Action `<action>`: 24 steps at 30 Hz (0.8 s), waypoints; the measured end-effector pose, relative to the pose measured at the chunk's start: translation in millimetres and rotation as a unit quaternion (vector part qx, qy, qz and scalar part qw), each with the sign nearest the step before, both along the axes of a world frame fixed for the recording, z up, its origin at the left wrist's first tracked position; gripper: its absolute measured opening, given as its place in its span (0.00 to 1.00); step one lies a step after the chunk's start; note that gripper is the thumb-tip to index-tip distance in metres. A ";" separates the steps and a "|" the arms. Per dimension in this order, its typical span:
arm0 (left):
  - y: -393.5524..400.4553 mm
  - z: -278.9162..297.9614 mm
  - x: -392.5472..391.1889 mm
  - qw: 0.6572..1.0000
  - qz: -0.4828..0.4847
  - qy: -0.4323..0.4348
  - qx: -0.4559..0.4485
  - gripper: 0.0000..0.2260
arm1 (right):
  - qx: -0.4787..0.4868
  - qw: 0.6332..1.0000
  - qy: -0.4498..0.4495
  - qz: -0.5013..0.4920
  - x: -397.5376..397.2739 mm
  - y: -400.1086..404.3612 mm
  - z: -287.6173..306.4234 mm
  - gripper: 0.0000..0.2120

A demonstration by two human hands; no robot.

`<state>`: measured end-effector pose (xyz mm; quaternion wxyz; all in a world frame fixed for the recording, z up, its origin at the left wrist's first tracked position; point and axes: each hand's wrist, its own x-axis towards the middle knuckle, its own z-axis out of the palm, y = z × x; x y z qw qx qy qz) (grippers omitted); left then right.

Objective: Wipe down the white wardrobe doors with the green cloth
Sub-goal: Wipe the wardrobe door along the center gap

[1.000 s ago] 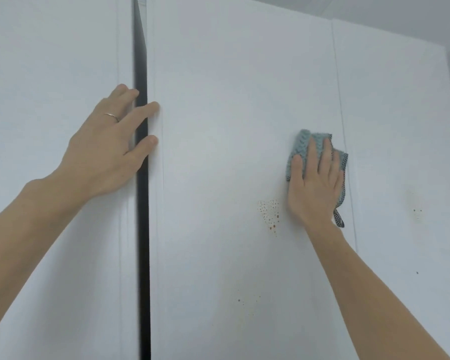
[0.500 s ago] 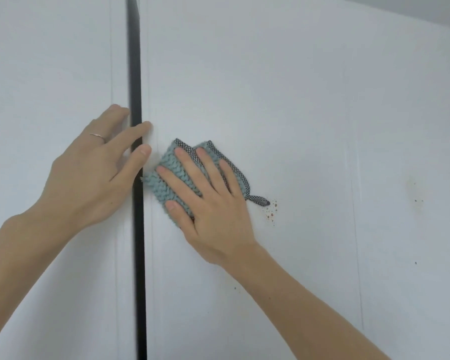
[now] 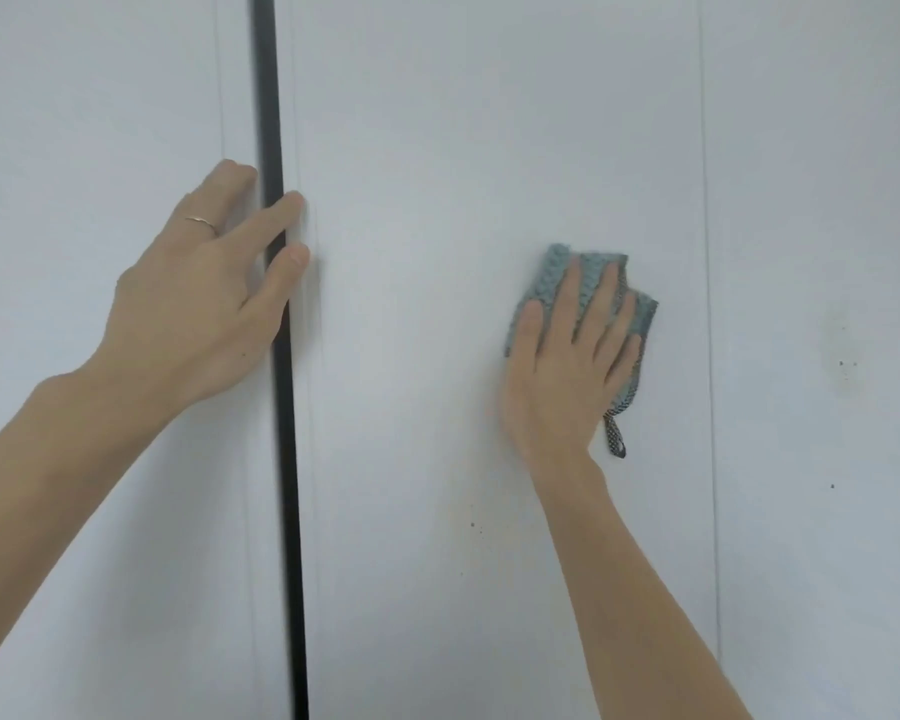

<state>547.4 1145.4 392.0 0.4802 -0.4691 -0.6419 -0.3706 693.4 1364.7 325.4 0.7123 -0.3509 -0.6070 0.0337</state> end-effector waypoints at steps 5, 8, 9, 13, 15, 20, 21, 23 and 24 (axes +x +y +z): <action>-4.8 3.1 -5.1 0.999 -0.029 -0.004 -0.012 0.25 | 0.242 0.954 -0.173 0.037 -61.3 -92.9 -14.4 0.25; -2.6 0.9 -8.7 0.999 -0.022 0.025 -0.010 0.26 | 0.320 0.915 -0.238 0.058 -55.3 -88.5 -21.4 0.23; -1.7 1.1 -10.3 0.999 -0.020 0.032 -0.014 0.27 | 0.335 0.907 -0.249 0.054 -45.3 -76.3 -20.1 0.23; -2.7 0.1 -8.1 1.000 0.009 0.013 -0.017 0.29 | 0.284 0.936 -0.208 0.021 -0.3 -8.0 -9.6 0.24; -3.2 -2.5 -2.6 1.000 0.021 0.012 -0.018 0.29 | 0.186 0.972 -0.146 -0.003 28.6 32.8 -3.4 0.25; -3.2 -9.8 0.7 0.999 0.026 0.011 -0.030 0.29 | -0.010 1.000 0.005 0.006 53.5 65.0 7.2 0.29; -3.4 -13.3 0.5 0.999 0.023 0.011 -0.029 0.29 | -0.037 0.999 0.029 0.006 44.7 57.0 11.7 0.29; -2.8 -24.1 0.3 0.999 0.015 0.022 -0.027 0.28 | -0.068 0.996 0.049 -0.004 21.5 32.8 20.1 0.30; -2.2 -30.5 -0.2 0.999 0.010 0.029 -0.024 0.26 | -0.045 0.998 0.048 -0.017 9.2 16.5 20.7 0.29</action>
